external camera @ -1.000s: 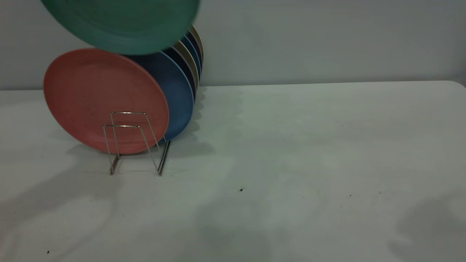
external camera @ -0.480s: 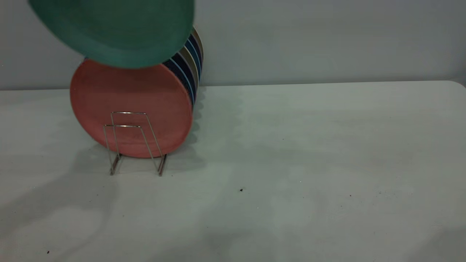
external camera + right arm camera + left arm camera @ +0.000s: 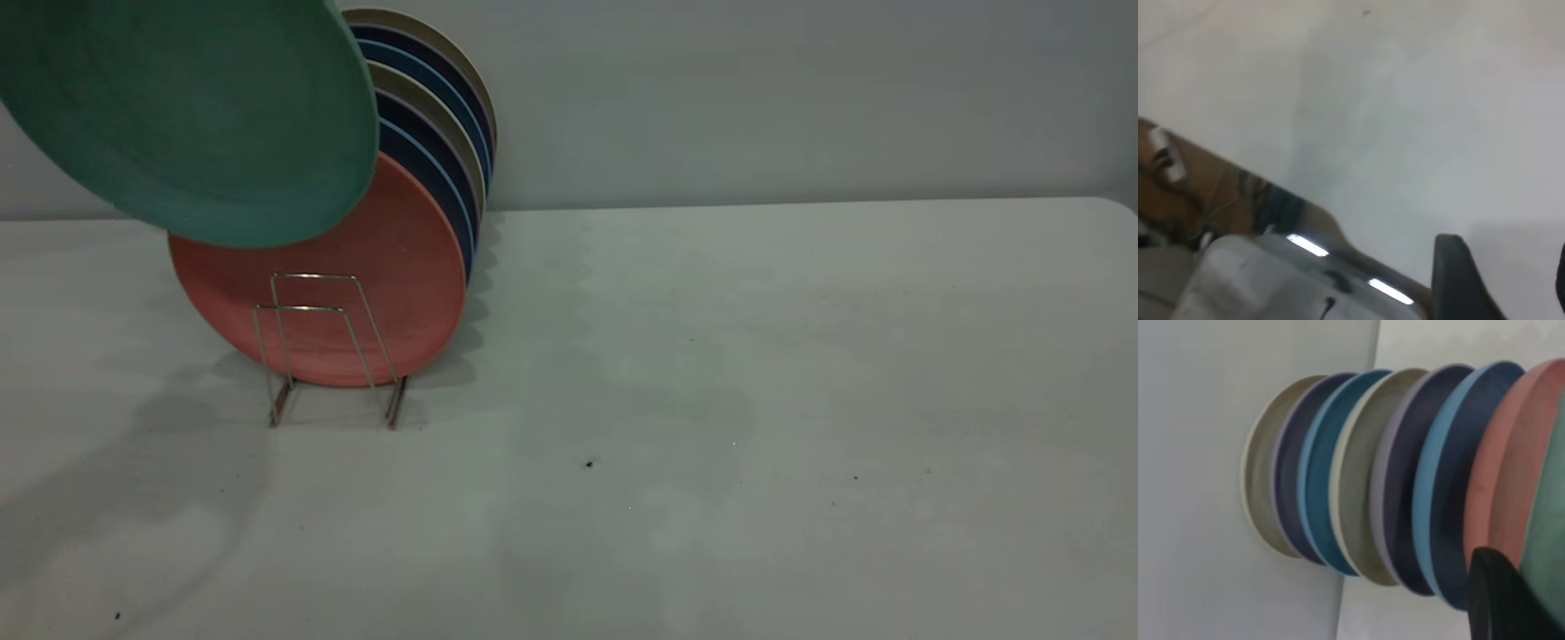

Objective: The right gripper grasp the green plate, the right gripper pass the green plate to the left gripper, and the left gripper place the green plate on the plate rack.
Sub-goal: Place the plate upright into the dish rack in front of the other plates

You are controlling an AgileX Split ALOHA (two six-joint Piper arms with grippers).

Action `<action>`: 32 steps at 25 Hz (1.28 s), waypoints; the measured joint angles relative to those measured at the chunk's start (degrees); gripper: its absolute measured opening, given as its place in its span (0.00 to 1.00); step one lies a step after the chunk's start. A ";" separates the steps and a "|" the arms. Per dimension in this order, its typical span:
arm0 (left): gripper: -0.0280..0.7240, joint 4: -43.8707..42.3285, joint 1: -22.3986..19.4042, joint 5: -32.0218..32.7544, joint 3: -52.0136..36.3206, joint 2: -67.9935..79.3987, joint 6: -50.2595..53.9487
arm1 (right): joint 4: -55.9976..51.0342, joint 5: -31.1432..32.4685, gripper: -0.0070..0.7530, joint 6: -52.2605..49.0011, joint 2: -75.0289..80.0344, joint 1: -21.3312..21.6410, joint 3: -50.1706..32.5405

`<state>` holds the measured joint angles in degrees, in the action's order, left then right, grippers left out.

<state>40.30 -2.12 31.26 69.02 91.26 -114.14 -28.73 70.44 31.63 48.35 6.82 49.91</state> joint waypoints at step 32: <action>0.16 0.74 3.43 -4.16 0.00 7.33 -6.26 | 16.84 0.64 0.50 -11.97 -31.78 0.00 -20.32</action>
<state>41.04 1.32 27.09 69.02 98.59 -120.40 -11.89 71.08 19.67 16.57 6.82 29.59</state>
